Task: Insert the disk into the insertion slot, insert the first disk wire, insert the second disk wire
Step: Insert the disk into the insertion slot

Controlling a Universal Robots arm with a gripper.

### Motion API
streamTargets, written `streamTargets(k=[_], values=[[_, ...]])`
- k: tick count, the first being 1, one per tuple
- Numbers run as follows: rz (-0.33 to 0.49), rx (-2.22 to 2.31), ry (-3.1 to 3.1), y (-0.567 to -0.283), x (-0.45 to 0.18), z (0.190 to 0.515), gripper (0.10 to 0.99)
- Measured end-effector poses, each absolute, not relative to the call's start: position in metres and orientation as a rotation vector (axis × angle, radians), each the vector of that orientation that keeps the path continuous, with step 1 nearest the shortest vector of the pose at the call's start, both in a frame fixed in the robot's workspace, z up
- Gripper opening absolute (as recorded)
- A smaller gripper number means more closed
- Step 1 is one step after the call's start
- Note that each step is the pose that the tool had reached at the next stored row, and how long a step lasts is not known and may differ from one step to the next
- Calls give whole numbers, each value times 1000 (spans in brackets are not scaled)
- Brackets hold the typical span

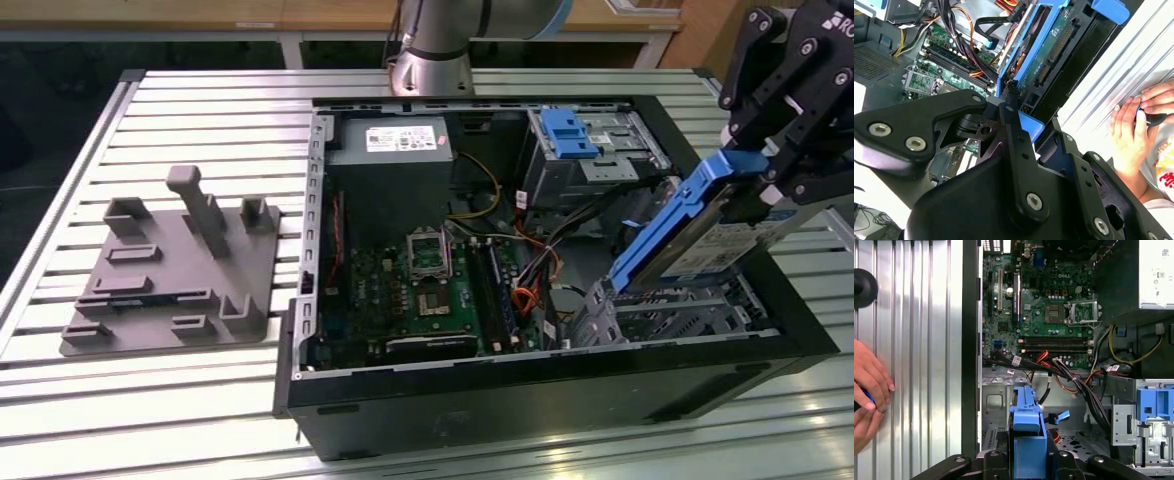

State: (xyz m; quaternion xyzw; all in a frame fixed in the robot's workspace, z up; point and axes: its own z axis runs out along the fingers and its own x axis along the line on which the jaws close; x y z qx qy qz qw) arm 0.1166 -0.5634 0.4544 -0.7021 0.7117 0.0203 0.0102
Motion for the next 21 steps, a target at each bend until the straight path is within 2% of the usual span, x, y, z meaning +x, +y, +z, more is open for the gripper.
streamTargets(k=[21], values=[[63,-2192,2221,-565,117,446,365]])
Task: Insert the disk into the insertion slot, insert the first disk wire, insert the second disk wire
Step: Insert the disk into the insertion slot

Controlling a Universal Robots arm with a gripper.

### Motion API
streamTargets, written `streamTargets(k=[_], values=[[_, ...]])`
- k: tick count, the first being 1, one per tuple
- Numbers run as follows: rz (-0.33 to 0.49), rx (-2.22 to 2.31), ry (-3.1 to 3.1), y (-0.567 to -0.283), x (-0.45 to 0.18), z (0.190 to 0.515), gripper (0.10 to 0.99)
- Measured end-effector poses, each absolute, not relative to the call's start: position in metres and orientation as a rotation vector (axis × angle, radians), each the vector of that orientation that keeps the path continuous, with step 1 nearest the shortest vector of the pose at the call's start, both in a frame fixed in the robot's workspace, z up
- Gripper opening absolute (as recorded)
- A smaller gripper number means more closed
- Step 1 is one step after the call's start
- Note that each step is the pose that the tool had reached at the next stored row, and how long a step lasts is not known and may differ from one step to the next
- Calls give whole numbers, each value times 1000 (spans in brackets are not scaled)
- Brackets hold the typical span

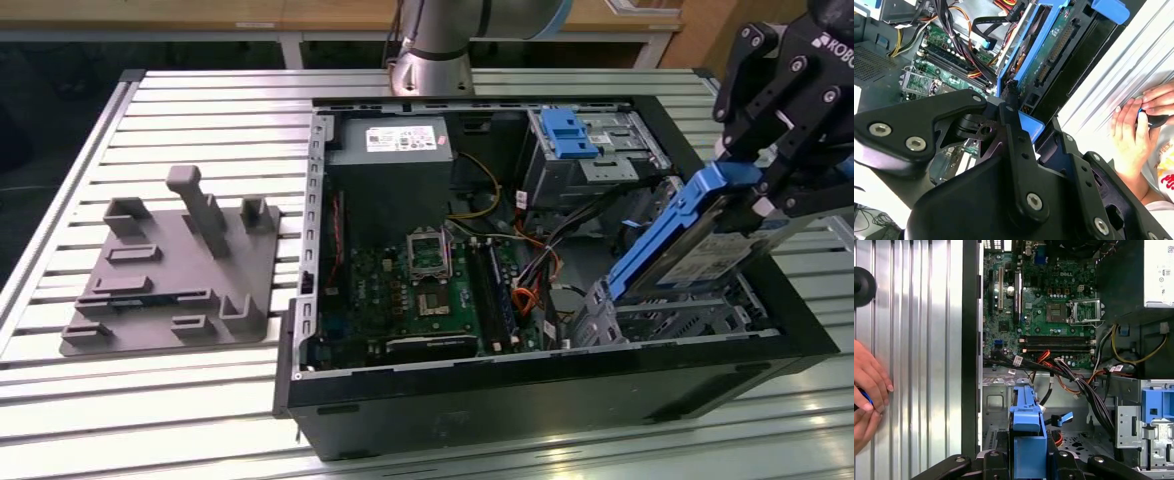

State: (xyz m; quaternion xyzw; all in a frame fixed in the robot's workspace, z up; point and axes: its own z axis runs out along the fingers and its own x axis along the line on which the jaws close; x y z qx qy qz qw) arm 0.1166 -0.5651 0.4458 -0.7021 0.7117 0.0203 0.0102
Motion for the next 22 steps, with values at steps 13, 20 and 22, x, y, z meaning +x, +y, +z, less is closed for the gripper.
streamTargets(k=[13,20,22], values=[[63,-2192,2221,-565,117,437,365],[63,-2191,2221,-565,117,432,365],[64,-2191,2221,-565,117,430,365]])
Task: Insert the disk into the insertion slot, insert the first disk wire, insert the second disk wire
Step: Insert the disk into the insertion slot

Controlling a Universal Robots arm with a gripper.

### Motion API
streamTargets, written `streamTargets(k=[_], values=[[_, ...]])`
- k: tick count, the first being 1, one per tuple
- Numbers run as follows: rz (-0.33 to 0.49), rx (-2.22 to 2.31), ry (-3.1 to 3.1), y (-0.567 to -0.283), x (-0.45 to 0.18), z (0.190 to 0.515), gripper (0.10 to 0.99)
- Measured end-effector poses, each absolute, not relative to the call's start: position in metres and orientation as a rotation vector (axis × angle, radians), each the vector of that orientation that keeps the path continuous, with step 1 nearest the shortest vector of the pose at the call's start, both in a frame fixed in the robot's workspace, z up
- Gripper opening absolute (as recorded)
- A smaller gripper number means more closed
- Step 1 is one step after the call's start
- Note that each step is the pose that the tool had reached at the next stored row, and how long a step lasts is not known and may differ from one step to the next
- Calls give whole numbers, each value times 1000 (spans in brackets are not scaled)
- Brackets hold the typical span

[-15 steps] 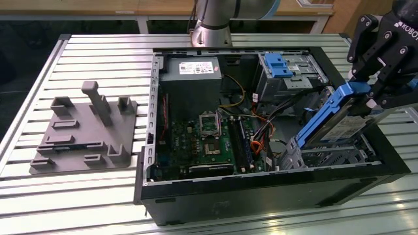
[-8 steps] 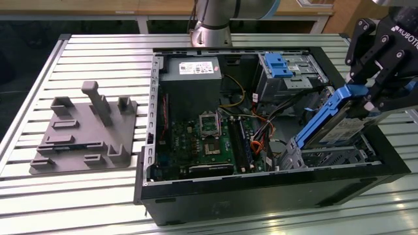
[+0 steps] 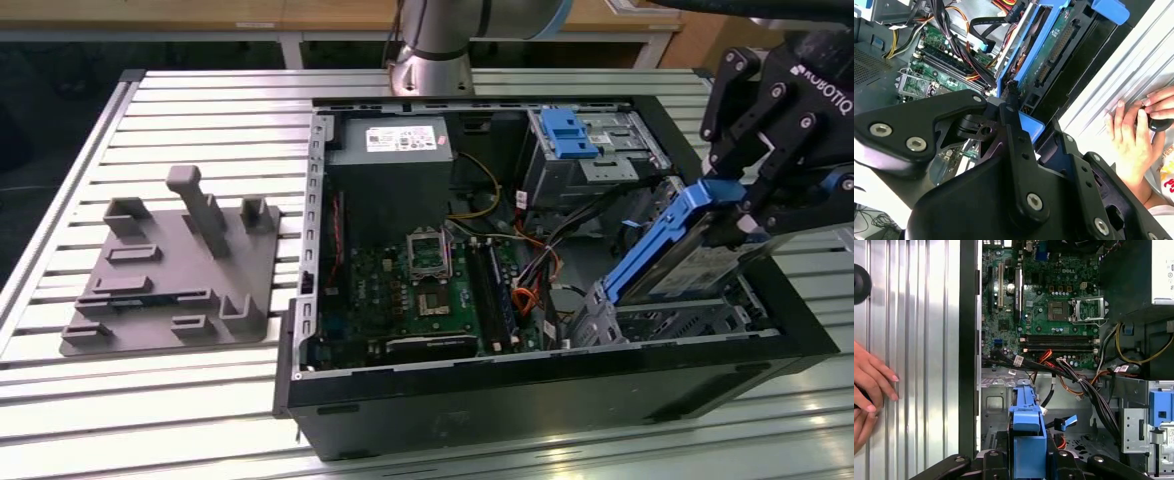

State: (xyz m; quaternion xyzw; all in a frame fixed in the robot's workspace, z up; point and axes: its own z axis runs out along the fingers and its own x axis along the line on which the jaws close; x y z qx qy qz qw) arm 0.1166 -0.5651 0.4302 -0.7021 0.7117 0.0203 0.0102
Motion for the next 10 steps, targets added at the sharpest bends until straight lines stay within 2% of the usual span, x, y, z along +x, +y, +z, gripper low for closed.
streamTargets(k=[10], values=[[63,-2192,2221,-565,117,420,365]])
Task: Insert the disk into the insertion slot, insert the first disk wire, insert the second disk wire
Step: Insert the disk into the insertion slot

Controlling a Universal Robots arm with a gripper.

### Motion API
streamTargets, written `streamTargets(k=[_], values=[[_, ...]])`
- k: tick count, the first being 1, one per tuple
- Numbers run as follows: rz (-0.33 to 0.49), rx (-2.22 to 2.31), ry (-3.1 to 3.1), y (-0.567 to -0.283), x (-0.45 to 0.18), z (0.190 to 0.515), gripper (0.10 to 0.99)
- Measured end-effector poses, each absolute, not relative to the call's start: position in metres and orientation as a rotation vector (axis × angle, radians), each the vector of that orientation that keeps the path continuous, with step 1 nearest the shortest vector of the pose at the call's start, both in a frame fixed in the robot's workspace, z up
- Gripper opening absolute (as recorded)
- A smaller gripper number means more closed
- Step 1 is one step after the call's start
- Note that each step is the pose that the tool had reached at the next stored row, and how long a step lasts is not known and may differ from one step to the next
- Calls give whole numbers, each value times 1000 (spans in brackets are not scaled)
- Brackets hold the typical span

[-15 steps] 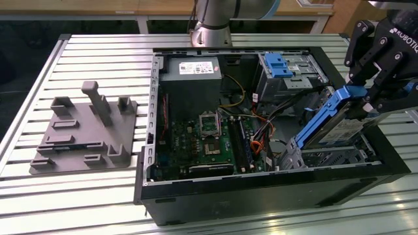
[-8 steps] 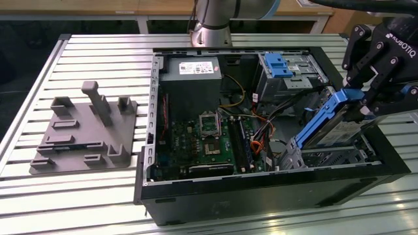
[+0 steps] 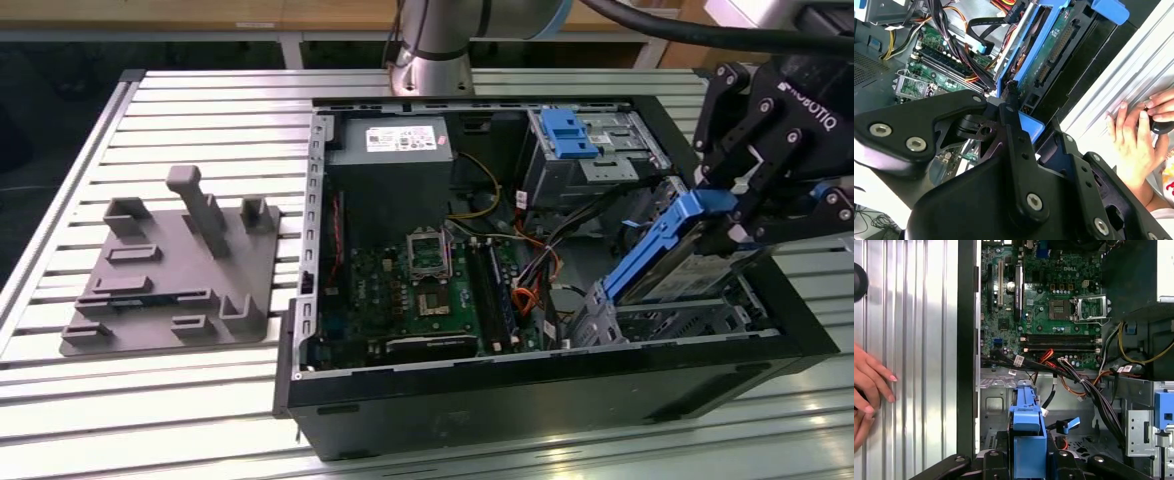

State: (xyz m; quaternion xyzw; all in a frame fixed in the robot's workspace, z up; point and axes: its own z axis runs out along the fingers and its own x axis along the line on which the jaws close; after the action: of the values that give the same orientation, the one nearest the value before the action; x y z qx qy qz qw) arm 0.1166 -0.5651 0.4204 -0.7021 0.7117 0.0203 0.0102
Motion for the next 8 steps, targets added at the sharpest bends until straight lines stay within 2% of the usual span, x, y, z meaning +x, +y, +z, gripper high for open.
streamTargets(k=[6,8], values=[[63,-2192,2222,-565,117,417,373],[63,-2192,2222,-565,117,417,490]])
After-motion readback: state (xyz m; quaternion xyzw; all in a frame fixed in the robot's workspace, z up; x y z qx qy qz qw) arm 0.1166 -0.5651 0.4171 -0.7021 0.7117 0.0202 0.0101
